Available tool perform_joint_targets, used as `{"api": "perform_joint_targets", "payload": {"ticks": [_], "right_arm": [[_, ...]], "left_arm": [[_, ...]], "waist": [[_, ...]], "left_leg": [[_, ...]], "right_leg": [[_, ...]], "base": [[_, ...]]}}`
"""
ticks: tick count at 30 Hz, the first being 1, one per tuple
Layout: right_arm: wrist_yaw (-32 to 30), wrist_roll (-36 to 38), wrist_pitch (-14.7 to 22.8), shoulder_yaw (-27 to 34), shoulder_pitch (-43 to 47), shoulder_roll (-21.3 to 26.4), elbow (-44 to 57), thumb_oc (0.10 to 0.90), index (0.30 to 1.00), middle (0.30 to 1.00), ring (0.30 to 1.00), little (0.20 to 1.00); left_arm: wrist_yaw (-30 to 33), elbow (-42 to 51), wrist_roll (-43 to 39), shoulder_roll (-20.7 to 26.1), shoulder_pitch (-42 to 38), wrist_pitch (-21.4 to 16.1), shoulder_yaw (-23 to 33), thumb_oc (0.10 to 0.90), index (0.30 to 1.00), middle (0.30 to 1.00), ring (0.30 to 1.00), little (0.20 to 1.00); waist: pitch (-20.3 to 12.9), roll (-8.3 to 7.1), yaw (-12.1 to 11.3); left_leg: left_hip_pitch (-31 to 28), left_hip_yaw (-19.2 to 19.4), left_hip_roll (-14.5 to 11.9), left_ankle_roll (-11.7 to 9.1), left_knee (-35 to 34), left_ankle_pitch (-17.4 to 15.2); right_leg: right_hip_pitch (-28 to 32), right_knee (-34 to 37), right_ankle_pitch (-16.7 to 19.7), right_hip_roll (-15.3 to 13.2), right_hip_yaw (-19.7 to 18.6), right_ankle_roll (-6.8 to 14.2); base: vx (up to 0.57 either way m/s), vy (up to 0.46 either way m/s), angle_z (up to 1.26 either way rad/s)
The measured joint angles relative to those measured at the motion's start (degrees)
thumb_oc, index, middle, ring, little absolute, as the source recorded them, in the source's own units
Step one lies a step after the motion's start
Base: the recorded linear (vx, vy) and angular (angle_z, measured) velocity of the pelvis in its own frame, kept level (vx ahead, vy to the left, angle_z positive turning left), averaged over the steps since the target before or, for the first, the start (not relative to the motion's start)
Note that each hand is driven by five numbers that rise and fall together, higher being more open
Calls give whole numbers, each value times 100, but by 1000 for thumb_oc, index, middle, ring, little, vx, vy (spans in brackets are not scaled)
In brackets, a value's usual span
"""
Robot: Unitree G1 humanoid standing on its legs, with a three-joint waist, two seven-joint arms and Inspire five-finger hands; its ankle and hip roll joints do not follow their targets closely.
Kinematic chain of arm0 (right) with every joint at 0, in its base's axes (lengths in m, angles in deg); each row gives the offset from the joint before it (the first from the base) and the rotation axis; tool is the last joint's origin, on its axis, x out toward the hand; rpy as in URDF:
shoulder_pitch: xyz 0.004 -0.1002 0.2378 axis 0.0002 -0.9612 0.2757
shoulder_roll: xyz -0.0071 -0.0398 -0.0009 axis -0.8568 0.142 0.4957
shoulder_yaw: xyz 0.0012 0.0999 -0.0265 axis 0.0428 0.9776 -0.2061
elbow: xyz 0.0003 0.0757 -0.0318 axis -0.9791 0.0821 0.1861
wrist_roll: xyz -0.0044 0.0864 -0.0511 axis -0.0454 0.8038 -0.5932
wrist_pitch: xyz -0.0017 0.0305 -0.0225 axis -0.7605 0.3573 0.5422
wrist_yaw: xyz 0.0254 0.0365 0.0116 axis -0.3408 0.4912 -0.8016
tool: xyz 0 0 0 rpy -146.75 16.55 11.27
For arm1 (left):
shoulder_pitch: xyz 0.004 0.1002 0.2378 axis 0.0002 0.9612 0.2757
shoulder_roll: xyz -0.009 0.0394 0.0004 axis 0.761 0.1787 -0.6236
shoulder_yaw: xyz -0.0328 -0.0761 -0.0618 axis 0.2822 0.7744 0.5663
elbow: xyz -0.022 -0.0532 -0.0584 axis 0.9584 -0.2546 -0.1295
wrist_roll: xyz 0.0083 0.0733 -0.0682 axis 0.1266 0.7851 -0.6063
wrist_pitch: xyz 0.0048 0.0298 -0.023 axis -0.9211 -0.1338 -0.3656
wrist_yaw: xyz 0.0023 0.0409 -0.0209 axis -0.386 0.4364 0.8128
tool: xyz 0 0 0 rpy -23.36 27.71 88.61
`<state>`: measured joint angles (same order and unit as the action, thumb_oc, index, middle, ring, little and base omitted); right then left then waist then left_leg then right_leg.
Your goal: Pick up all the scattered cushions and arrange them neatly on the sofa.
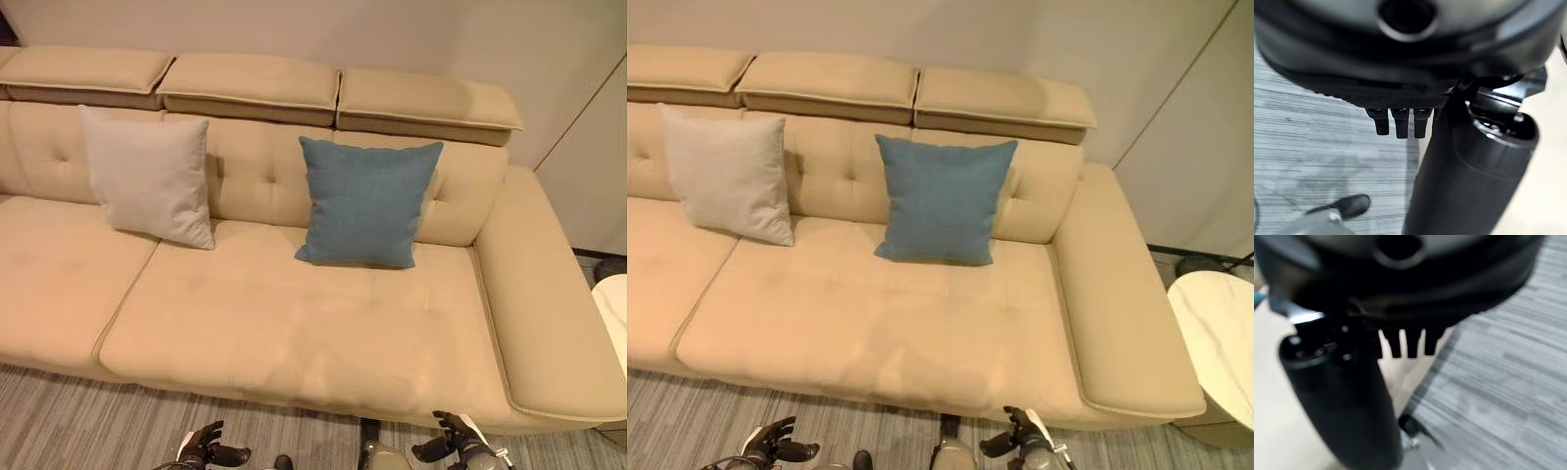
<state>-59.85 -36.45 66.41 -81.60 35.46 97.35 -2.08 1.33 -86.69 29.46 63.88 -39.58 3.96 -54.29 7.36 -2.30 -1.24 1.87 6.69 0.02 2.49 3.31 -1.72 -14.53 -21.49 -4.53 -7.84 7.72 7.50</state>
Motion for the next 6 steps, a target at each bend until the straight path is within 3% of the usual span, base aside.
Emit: {"api": "perform_joint_targets", "payload": {"ticks": [1,2,3,6], "right_arm": [[-1,0,3,-22,3,6,2,800,900,900,900,900],[-9,-3,-2,-86,9,11,-2,800,900,900,900,900],[-11,-5,-2,-92,39,17,-7,800,900,900,900,900],[-16,-10,-1,-92,29,44,-7,800,900,900,900,900]], "left_arm": [[5,0,15,-2,45,3,8,800,900,900,900,900],[4,-7,35,14,144,25,6,800,900,900,900,900],[7,-33,64,-24,167,55,0,800,900,900,900,900],[0,-28,62,-130,294,46,-6,800,900,900,900,900]], "waist": [[-17,19,-33],[-64,-31,-172],[-70,27,-232],[-173,139,-278]], "left_leg": [[-1,5,-50,-33,-54,45],[-11,81,-86,-139,-161,106],[-38,40,-111,-155,-253,123],[-42,-209,-300,-298,-240,256]], "right_leg": [[115,-9,-160,65,11,4],[493,450,-416,35,133,-83],[662,912,-195,176,181,-344],[914,1449,118,471,157,-577]], "base": [[-28,-89,-25],[-16,-132,-34],[-10,-93,-32],[-15,-113,-18]]}}
